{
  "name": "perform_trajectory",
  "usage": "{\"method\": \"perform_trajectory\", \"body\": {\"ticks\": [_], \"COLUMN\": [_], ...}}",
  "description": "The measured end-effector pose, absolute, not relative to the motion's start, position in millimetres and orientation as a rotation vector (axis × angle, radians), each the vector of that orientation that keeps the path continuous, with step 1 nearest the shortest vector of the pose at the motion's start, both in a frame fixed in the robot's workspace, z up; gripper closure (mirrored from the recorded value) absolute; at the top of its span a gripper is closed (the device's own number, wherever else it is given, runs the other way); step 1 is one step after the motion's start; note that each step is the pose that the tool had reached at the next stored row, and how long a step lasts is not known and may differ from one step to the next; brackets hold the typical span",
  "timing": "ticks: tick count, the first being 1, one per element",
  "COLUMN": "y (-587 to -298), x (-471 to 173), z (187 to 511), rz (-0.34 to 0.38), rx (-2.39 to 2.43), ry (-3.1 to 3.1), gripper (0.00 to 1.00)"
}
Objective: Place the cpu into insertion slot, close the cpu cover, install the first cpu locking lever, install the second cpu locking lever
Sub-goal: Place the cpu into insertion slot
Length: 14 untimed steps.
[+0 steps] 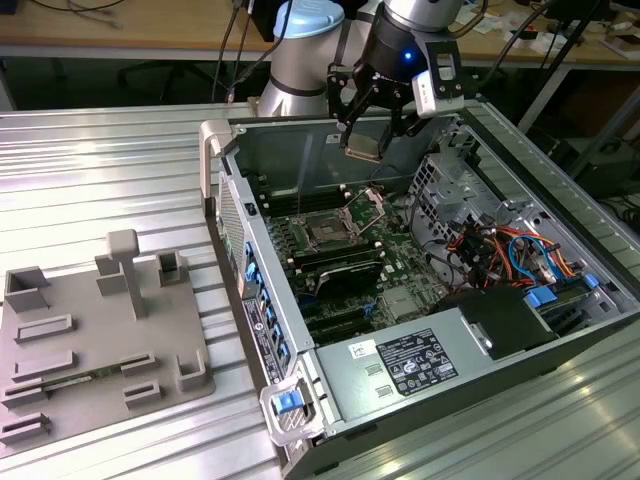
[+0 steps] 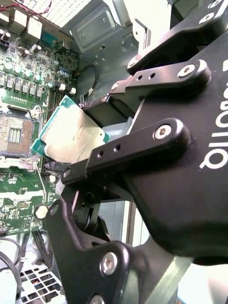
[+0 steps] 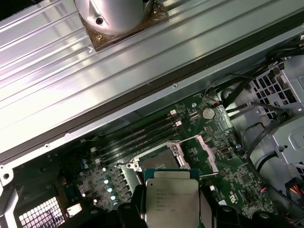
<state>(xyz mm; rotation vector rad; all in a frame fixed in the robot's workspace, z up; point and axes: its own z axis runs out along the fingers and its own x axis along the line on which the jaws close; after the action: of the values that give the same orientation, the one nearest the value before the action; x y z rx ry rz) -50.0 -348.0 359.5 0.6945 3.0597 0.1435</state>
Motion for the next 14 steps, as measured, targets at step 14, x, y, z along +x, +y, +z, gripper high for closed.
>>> {"method": "perform_trajectory", "body": {"ticks": [14], "y": [-348.0], "x": [-50.0], "z": [358.3], "rz": [0.143], "rx": [0.978], "ry": [2.972], "gripper": [0.45]}}
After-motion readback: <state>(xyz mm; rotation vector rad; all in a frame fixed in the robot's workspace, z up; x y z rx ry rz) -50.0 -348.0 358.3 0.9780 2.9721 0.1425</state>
